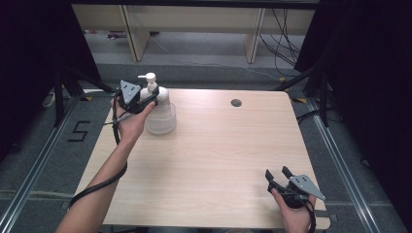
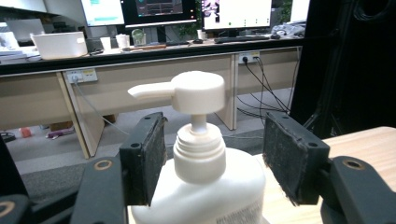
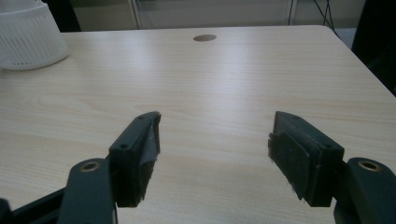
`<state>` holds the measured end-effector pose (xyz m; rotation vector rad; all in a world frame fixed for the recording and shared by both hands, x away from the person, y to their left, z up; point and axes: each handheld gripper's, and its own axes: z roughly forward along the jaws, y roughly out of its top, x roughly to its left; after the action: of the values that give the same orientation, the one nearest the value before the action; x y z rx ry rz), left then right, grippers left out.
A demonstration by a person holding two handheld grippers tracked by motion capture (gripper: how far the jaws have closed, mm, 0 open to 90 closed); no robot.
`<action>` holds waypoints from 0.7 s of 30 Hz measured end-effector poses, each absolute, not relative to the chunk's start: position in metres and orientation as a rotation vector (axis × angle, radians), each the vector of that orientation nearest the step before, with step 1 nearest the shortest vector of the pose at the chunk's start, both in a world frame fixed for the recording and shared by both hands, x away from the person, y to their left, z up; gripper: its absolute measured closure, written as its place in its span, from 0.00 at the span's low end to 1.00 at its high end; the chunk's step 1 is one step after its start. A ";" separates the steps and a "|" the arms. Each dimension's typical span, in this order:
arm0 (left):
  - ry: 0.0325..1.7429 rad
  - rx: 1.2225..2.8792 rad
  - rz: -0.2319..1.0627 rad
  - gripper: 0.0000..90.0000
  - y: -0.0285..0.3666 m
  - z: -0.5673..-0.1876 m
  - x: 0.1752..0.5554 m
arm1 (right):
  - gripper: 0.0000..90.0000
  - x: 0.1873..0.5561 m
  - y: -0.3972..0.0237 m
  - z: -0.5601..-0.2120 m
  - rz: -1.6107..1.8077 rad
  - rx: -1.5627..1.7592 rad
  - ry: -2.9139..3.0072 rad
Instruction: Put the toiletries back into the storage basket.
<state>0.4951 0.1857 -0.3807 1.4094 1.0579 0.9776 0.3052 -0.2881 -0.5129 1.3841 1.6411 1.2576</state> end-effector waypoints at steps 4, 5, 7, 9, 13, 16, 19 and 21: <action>1.049 1.400 0.983 0.43 0.191 -0.384 0.484 | 0.37 0.306 -0.288 -0.514 1.282 1.375 1.637; 1.045 1.397 0.987 0.43 0.192 -0.385 0.480 | 0.37 0.306 -0.288 -0.514 1.282 1.374 1.637; 1.042 1.393 0.985 0.43 0.195 -0.388 0.474 | 0.37 0.306 -0.288 -0.514 1.273 1.375 1.639; 1.041 1.393 0.985 0.43 0.198 -0.391 0.468 | 0.37 0.305 -0.289 -0.512 1.233 1.383 1.643; 1.041 1.388 0.981 0.43 0.203 -0.397 0.456 | 0.37 0.306 -0.288 -0.514 1.265 1.369 1.629; 1.040 1.388 0.978 0.43 0.206 -0.400 0.449 | 0.37 0.306 -0.288 -0.513 1.248 1.372 1.627; 1.041 1.394 0.961 0.43 0.208 -0.406 0.440 | 0.37 0.307 -0.288 -0.514 1.248 1.359 1.626; 1.040 1.389 0.951 0.43 0.209 -0.409 0.436 | 0.37 0.307 -0.289 -0.514 1.247 1.360 1.628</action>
<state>0.4364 0.2088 -0.4093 1.3894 1.0405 0.9515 0.3065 -0.2886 -0.5136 1.3597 1.6279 1.2470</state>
